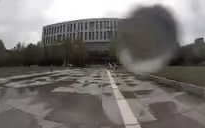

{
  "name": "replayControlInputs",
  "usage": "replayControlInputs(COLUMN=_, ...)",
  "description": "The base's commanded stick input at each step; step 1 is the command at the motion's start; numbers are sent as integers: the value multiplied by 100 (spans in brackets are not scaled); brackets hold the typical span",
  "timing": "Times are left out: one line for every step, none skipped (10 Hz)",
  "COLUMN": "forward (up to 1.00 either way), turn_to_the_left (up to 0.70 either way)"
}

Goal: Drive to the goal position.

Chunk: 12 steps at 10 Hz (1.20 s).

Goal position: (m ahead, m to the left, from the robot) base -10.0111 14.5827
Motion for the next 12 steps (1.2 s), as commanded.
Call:
replayControlInputs(forward=70, turn_to_the_left=0)
replayControlInputs(forward=70, turn_to_the_left=0)
replayControlInputs(forward=70, turn_to_the_left=0)
replayControlInputs(forward=70, turn_to_the_left=0)
replayControlInputs(forward=70, turn_to_the_left=0)
replayControlInputs(forward=70, turn_to_the_left=0)
replayControlInputs(forward=70, turn_to_the_left=0)
replayControlInputs(forward=70, turn_to_the_left=0)
replayControlInputs(forward=70, turn_to_the_left=0)
replayControlInputs(forward=70, turn_to_the_left=0)
replayControlInputs(forward=70, turn_to_the_left=0)
replayControlInputs(forward=70, turn_to_the_left=0)
